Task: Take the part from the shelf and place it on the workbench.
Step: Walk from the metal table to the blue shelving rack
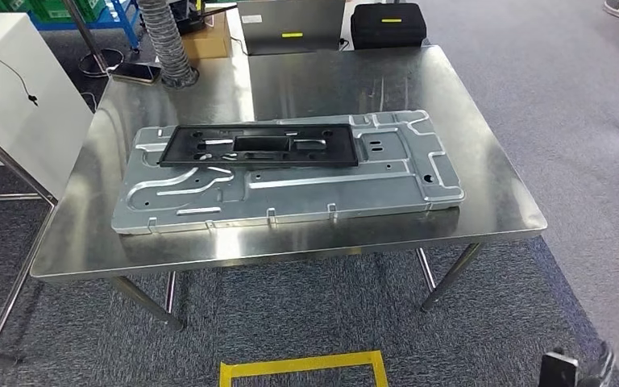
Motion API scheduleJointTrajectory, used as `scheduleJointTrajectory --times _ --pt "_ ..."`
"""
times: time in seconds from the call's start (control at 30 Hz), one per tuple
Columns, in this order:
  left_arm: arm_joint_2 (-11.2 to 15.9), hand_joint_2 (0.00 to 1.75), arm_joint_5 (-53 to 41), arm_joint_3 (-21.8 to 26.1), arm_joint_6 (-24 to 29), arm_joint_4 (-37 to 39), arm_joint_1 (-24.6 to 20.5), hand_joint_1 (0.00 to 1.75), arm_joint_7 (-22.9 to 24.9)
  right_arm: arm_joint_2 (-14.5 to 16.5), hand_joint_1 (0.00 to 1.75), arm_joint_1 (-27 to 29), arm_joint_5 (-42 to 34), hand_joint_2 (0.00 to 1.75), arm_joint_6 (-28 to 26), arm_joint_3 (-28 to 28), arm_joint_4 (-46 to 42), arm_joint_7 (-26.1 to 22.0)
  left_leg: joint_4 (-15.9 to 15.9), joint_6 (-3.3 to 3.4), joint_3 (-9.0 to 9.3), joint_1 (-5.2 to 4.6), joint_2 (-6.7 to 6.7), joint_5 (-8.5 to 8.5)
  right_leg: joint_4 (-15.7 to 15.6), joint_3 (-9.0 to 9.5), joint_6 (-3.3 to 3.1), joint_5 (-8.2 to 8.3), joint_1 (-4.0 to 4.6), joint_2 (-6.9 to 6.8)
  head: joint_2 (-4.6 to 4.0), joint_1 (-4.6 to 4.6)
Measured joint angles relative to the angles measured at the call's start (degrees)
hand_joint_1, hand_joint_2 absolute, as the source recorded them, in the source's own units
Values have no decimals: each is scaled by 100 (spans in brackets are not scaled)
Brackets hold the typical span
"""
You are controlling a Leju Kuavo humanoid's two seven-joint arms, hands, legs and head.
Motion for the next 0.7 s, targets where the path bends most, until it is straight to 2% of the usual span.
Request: scheduleJointTrajectory --times 0.03,0.07,0.1,0.13,0.17,0.2,0.23,0.27,0.3,0.33,0.4,0.43,0.47,0.5,0.53,0.57,0.6,0.63,0.67,0.7 --pt "1 0 11 3 6 0 -2 0 -1 -61 0 -50 141 0 -158 -51 431 17 -199 12 212 0 0 166 43 -108 14 50 1 -1 -1 0" --pt "1 0 17 5 10 0 -11 0 -1 -128 0 -108 277 0 -310 -91 847 47 -552 33 508 -1 -2 245 92 -205 33 94 3 -1 -1 -1" --pt "1 0 20 6 14 0 -27 0 -3 -194 0 -164 400 0 -457 -126 1271 87 -987 57 824 -10 -6 226 148 -290 56 133 10 0 -1 0" --pt "0 0 21 7 15 0 -45 0 -4 -252 0 -210 498 0 -575 -153 1661 126 -1340 86 1052 -22 -8 154 191 -350 85 177 17 -2 -1 0" --pt "-1 0 22 7 17 0 -59 0 -6 -294 0 -241 558 0 -646 -171 1971 154 -1578 118 1188 -35 -9 75 218 -388 117 224 20 -5 -1 0" --pt "-2 0 23 7 19 0 -62 0 -7 -322 0 -261 590 0 -690 -182 2228 169 -1684 152 1213 -50 -5 53 226 -411 150 276 20 -8 -1 0" --pt "-4 0 23 8 22 0 -55 0 -7 -347 0 -277 606 0 -709 -193 2420 175 -1690 194 1163 -50 6 96 221 -429 186 319 11 -6 -1 0" --pt "-6 0 23 9 25 0 -47 0 -7 -365 0 -289 611 0 -720 -205 2578 178 -1702 236 1114 -47 19 161 231 -461 221 301 -4 5 -1 1" --pt "-7 0 24 10 26 0 -43 0 -7 -388 0 -296 611 0 -731 -219 2710 181 -1714 280 1044 -42 32 238 292 -509 253 184 -16 22 -1 1" --pt "-8 0 23 10 27 0 -43 0 -7 -410 0 -302 613 0 -742 -234 2818 186 -1724 315 956 -33 41 322 449 -580 281 -44 -32 38 0 1" --pt "-7 0 22 11 27 0 -46 0 -8 -452 0 -333 716 0 -772 -251 3026 333 -1719 347 756 -34 45 477 1057 -737 323 -648 -52 55 0 1" --pt "-6 0 19 12 27 0 -45 0 -10 -469 0 -361 833 0 -784 -254 3138 514 -1713 343 659 -35 47 553 1409 -785 340 -851 -60 56 0 1" --pt "-6 0 10 12 20 0 -44 0 -18 -482 0 -388 1038 0 -782 -246 3269 847 -1704 335 560 -36 50 626 1672 -778 352 -909 -68 56 0 1" --pt "-8 0 -9 12 9 0 -44 0 -30 -489 0 -407 1294 0 -744 -216 3409 1262 -1688 324 460 -34 51 697 1778 -690 359 -825 -78 56 0 1" --pt "-12 0 -31 10 -4 0 -44 0 -47 -492 0 -414 1561 0 -668 -164 3533 1729 -1669 308 361 -31 49 763 1692 -510 358 -656 -87 56 0 1" --pt "-18 0 -58 9 -17 0 -45 0 -68 -489 0 -415 1827 0 -557 -90 3649 2205 -1647 288 269 -29 47 823 1443 -252 352 -495 -95 55 0 1" --pt "-26 0 -84 6 -24 0 -46 0 -85 -484 0 -421 2036 0 -414 -2 3741 2595 -1620 258 190 -32 44 879 1030 89 336 -445 -92 56 0 1" --pt "-34 0 -107 1 -27 0 -50 0 -96 -477 0 -431 2190 0 -267 83 3814 2913 -1597 224 131 -38 45 930 592 398 312 -492 -84 59 0 0" --pt "-40 0 -134 -4 -27 0 -55 0 -97 -462 0 -443 2309 0 -123 163 3880 3137 -1585 186 94 -43 51 984 257 608 284 -577 -68 63 0 0" --pt "-46 0 -163 -10 -29 0 -62 0 -85 -444 0 -453 2400 0 5 238 3942 3300 -1586 145 72 -42 58 1042 37 727 250 -657 -48 66 0 0"
